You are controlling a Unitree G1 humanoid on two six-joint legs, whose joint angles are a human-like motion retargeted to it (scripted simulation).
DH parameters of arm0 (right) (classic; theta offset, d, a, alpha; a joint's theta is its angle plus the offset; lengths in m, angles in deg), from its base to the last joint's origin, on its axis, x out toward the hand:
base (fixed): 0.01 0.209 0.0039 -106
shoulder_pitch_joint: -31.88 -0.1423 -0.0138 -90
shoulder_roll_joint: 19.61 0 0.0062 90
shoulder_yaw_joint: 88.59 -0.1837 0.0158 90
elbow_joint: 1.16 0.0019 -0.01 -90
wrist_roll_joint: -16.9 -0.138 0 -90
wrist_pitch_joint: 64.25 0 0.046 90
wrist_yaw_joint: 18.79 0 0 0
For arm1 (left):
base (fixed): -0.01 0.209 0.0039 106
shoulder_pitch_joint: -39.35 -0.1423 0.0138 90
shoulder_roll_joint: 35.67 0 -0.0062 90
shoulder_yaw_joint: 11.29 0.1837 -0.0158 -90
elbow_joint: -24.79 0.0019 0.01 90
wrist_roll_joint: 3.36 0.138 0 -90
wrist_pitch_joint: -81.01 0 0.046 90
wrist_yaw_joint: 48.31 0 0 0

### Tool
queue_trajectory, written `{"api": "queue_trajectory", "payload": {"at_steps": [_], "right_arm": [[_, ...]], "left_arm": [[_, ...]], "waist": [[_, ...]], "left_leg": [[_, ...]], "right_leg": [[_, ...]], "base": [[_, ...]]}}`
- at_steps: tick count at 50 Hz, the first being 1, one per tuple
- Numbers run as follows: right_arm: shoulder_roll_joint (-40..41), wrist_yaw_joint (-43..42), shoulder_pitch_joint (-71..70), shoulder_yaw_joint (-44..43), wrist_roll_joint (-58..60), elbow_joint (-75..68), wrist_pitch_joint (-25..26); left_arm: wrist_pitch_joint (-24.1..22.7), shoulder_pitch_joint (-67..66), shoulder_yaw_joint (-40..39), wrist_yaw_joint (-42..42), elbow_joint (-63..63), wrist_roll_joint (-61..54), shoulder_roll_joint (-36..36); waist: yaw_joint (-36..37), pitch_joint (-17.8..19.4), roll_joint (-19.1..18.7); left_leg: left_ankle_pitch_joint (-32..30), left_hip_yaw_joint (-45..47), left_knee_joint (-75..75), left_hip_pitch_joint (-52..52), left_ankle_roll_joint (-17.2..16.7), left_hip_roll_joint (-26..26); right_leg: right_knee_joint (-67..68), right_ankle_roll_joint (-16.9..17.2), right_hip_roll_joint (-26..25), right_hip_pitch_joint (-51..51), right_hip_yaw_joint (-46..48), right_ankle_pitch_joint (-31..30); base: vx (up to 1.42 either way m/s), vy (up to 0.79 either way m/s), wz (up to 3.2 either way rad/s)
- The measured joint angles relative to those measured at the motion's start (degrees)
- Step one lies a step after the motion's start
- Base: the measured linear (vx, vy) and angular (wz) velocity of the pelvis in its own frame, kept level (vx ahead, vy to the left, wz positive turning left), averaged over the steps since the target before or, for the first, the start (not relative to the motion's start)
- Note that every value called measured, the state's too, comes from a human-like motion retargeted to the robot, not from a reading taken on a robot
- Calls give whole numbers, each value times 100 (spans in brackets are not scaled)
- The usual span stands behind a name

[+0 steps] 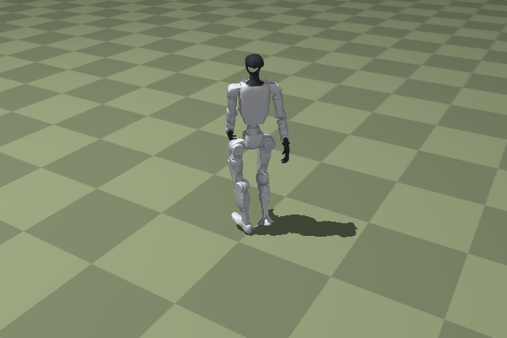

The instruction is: In place motions

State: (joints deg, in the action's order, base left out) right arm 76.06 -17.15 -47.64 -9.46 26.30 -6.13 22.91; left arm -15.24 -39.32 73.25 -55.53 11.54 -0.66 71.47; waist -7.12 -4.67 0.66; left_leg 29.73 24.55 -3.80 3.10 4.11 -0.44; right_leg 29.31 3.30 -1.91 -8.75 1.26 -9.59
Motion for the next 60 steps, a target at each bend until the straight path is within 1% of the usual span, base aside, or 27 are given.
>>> {"api": "queue_trajectory", "payload": {"at_steps": [2,3,4,6,7,8,10,12,15,17,20,23,26,28,32,35,38,40,42,43,46,47,48,50,54,57,60], "right_arm": [[170,-68,-328,245,-99,20,-77],[265,-112,-526,397,-176,59,-141],[360,-118,-760,577,-271,137,-211],[534,32,-1394,942,-452,426,-314],[615,160,-1765,1105,-504,668,-339],[703,269,-2114,1250,-510,1007,-353],[871,454,-2855,1562,-469,1653,-387],[981,507,-3463,1590,-373,2199,-389],[1092,224,-4109,1431,-490,2955,-500],[1091,129,-4337,1356,-658,3398,-557],[1108,127,-4644,1300,-649,3884,-632],[1121,135,-4932,1294,-534,4202,-640],[1124,41,-4960,1293,-520,4342,-702],[1121,-50,-4911,1277,-524,4348,-751],[1206,-237,-4633,1294,-575,4119,-857],[1318,-251,-4252,1398,-710,3820,-911],[1347,-97,-3670,1546,-590,3652,-960],[1292,3,-3108,1687,-272,3622,-1019],[1113,87,-2495,1793,127,3552,-1036],[996,159,-2204,1811,360,3475,-1013],[719,280,-1520,1599,924,3069,-914],[645,236,-1355,1502,968,2868,-909],[581,147,-1212,1390,941,2625,-916],[444,16,-999,1107,910,1986,-847],[114,-189,-527,530,793,341,-453],[-239,-297,122,254,242,-243,-93],[-386,-519,854,-145,8,-243,230]], "left_arm": [[-43,-492,-169,290,492,162,-20],[-37,-759,-302,471,673,117,-27],[-36,-1045,-503,587,821,31,-52],[-68,-1521,-1023,671,1087,-238,-153],[-104,-1692,-1302,673,1205,-395,-229],[-154,-1845,-1575,677,1294,-543,-315],[-123,-2149,-2033,641,1347,-732,-482],[92,-2423,-2186,525,1537,-571,-685],[303,-2884,-2190,477,1865,-159,-1010],[299,-3246,-2085,506,1931,-77,-1219],[319,-3594,-2224,525,1963,46,-1361],[323,-3614,-2487,528,1958,-111,-1398],[334,-3514,-2534,512,1914,-305,-1434],[335,-3339,-2480,457,1826,-352,-1437],[357,-2943,-2356,285,1505,-222,-1323],[283,-2818,-2255,202,1219,-192,-1166],[218,-2695,-2214,235,1142,-291,-1040],[150,-2576,-2188,422,1154,-514,-957],[-23,-2366,-1996,648,1130,-761,-870],[-111,-2211,-1837,709,1098,-867,-811],[-53,-1352,-1184,538,656,-1117,-564],[-8,-1047,-993,417,356,-1167,-475],[-5,-786,-850,296,-54,-1214,-375],[39,-85,-505,135,-827,-1574,-194],[34,1249,-603,89,-1905,-2286,115],[-11,2031,-512,52,-2445,-2737,286],[49,2428,-372,-65,-2723,-2820,187]], "waist": [[343,-41,94],[560,-50,147],[764,-14,225],[1008,254,383],[1071,472,420],[1169,712,398],[1221,1075,429],[1416,1296,493],[2060,1425,610],[2483,1355,790],[2954,1395,1109],[2959,1413,1377],[2736,1151,1426],[2556,976,1343],[2187,624,999],[1924,311,883],[1637,45,779],[1514,-98,652],[1298,-245,550],[1103,-285,468],[648,-161,198],[495,-23,142],[316,157,93],[162,393,70],[-1025,688,-259],[-1303,731,-251],[-1420,703,-214]], "left_leg": [[89,248,-328,-32,-66,-49],[53,308,-639,-149,-80,-76],[-209,438,-1203,-371,-132,-9],[-1163,557,-2995,-1187,-257,432],[-1697,438,-3987,-1724,-222,695],[-2142,170,-4759,-2255,-13,829],[-1874,-255,-6104,-3249,87,868],[-1520,-33,-7132,-4107,403,1336],[-865,91,-8240,-5517,840,1613],[-516,262,-8624,-6285,1076,1685],[8,537,-8955,-6930,1089,1966],[118,908,-8876,-7030,1089,1869],[14,1226,-8783,-6749,1083,1724],[-127,1232,-8618,-6287,936,1688],[-644,402,-7927,-5164,45,1710],[-991,36,-6246,-3822,-370,1054],[-1303,-525,-3962,-2387,-418,214],[-1004,-790,-2346,-1372,-468,-175],[-177,216,-1208,-472,-203,-48],[-102,422,-780,-245,-128,14],[-169,-481,-328,-324,-46,25],[-189,-591,-238,-305,-11,54],[-227,-565,-142,-222,4,93],[-323,-501,1,-201,71,34],[-491,-750,-136,-411,97,440],[-552,-917,-242,-532,49,484],[-556,-960,-350,-584,-16,534]], "right_leg": [[-899,-223,322,666,821,775],[-1323,-370,427,834,1063,803],[-1588,-339,520,935,948,772],[-1816,-177,615,1005,322,668],[-1863,-151,621,1026,123,615],[-1918,-157,624,1083,195,543],[-1918,-233,578,1077,71,464],[-1785,-432,522,992,0,476],[-1699,-632,436,837,-398,413],[-1692,-799,411,728,-550,332],[-1610,-1002,569,606,-585,300],[-1490,-1038,721,440,-514,332],[-1533,-891,747,367,-388,362],[-1644,-831,650,403,-259,370],[-2019,-783,359,692,131,353],[-2150,-651,387,849,234,430],[-2142,-533,434,997,403,582],[-1980,-508,391,1071,570,752],[-1527,-564,377,950,867,910],[-1191,-607,368,861,1071,852],[1147,-800,676,-370,1452,-511],[2052,-853,663,-962,1277,-939],[2813,-747,305,-1538,842,-1029],[4319,-979,637,-2514,898,-755],[6261,-903,665,-4520,1181,-153],[6921,-1092,770,-5757,1423,75],[6940,-1101,737,-6368,1574,178]], "base": [[-9,0,-87],[-13,-7,-120],[-15,-13,-128],[-37,-15,-68],[-58,-16,-31],[-59,-18,-44],[-53,-16,-40],[-33,-9,-43],[-4,-6,-79],[23,-15,-88],[14,-29,-77],[7,-12,14],[10,17,88],[2,16,100],[12,7,68],[26,11,26],[35,14,12],[45,12,-3],[42,15,55],[29,13,105],[3,8,105],[-25,1,105],[-26,4,80],[-27,9,52],[-6,6,143],[11,2,63],[14,-6,23]]}}
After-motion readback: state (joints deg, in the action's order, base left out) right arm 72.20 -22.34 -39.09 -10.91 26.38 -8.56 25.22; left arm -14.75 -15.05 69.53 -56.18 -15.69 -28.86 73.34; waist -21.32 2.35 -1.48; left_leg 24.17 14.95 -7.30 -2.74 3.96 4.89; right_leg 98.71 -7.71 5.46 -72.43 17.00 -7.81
